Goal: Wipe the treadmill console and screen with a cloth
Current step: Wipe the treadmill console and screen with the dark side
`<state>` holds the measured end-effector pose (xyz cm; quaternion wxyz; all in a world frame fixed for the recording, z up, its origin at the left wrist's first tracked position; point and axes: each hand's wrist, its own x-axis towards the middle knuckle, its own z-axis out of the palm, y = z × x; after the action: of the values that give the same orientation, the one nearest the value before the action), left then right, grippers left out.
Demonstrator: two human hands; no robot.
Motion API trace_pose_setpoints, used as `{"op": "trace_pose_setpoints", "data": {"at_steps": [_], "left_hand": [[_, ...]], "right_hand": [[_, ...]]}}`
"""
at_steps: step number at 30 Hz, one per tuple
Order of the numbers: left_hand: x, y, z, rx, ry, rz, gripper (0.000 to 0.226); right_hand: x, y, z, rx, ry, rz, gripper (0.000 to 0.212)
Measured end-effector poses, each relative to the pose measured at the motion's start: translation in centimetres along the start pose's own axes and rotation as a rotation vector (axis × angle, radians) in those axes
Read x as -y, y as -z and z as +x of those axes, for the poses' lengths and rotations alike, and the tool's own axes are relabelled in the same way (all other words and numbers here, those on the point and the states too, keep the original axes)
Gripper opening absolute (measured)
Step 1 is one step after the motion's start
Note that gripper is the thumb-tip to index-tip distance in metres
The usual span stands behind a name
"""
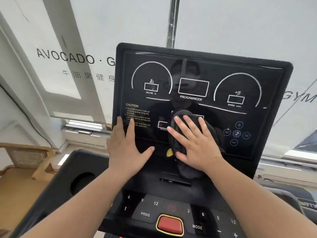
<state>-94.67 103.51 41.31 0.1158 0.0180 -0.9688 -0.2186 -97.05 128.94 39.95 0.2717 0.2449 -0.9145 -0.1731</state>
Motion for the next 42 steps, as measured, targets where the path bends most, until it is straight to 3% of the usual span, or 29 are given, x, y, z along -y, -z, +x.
{"op": "trace_pose_setpoints", "data": {"at_steps": [4, 8, 12, 16, 20, 24, 27, 30, 33, 38, 42], "left_hand": [[-2.1, -0.1, -1.2, 0.089, -0.136, 0.061, 0.103], [-2.8, 0.1, -1.2, 0.177, -0.156, 0.106, 0.101], [-3.0, 0.6, -0.8, 0.188, -0.157, 0.081, 0.097], [-2.1, 0.7, -0.8, 0.132, -0.176, 0.059, 0.09], [-1.5, 0.4, 0.2, -0.033, -0.242, 0.085, 0.086], [-1.7, -0.3, 0.8, -0.043, -0.304, 0.127, 0.088], [-1.3, -0.5, 0.8, -0.034, -0.313, 0.145, 0.09], [-0.9, -0.5, 0.7, -0.013, -0.313, 0.14, 0.091], [-1.1, -0.5, 0.7, 0.005, -0.297, 0.134, 0.092], [-1.4, -0.4, 0.6, 0.031, -0.268, 0.111, 0.093], [-1.9, -0.2, 0.7, 0.016, -0.258, 0.113, 0.092]], "right_hand": [[-3.8, 1.0, -1.3, -0.003, -0.046, -0.03, 0.094], [-6.8, 2.8, 1.7, -0.05, -0.184, -0.002, 0.092], [-9.7, 5.3, 8.1, -0.107, -0.294, 0.051, 0.091], [-8.0, 5.5, 11.0, -0.128, -0.332, 0.043, 0.093], [-3.9, 3.4, 8.6, -0.087, -0.124, -0.001, 0.093], [-2.7, 0.5, 3.1, -0.013, 0.208, -0.062, 0.092], [-6.0, 0.3, 1.0, -0.026, 0.298, -0.094, 0.093], [-10.0, 2.0, 2.1, -0.093, 0.194, -0.106, 0.093], [-13.0, 4.4, 5.6, -0.172, -0.082, -0.066, 0.093], [-8.9, 5.2, 8.9, -0.165, -0.459, 0.04, 0.095], [-2.3, 2.8, 6.9, -0.084, -0.265, 0.042, 0.095]]}}
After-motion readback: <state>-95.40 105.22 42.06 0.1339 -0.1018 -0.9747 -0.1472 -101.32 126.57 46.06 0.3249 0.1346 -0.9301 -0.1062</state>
